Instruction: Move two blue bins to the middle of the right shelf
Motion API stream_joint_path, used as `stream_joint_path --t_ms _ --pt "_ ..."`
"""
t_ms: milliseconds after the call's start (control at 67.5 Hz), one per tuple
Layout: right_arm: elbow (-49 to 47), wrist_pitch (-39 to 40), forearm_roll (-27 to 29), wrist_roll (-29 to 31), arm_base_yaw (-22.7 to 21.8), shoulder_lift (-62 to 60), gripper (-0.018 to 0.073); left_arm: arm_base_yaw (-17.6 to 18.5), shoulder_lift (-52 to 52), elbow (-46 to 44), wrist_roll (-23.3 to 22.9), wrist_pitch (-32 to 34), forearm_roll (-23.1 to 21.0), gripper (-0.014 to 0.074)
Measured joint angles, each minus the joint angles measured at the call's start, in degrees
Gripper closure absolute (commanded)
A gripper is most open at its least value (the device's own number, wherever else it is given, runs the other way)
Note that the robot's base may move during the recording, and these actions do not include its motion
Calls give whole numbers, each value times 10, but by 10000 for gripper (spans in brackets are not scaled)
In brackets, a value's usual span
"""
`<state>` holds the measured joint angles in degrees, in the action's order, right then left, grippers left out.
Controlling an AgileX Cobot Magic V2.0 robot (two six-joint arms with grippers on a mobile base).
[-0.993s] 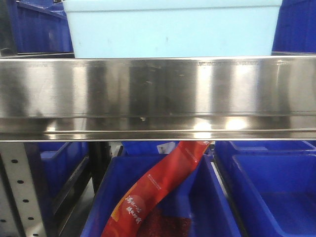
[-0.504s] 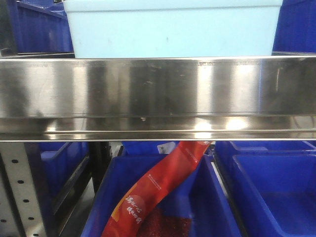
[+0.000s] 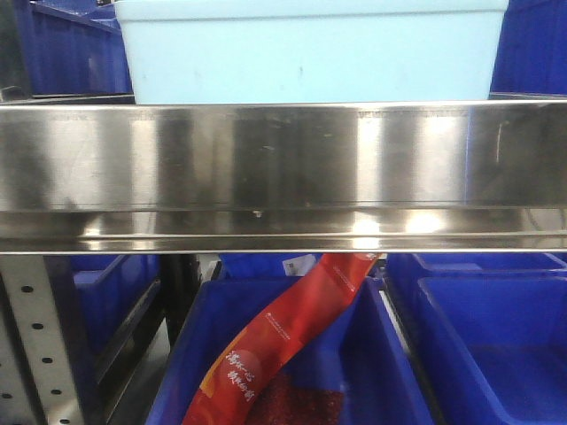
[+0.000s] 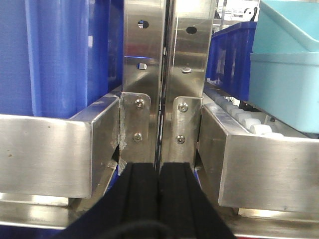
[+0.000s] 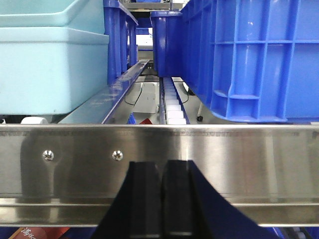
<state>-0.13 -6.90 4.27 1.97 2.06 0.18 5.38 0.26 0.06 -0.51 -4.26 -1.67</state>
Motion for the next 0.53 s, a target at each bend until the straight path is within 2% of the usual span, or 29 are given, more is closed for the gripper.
stream_joint_path --t_ms 533 --pt "0 0 0 0 0 0 721 0 0 0 0 0 0 707"
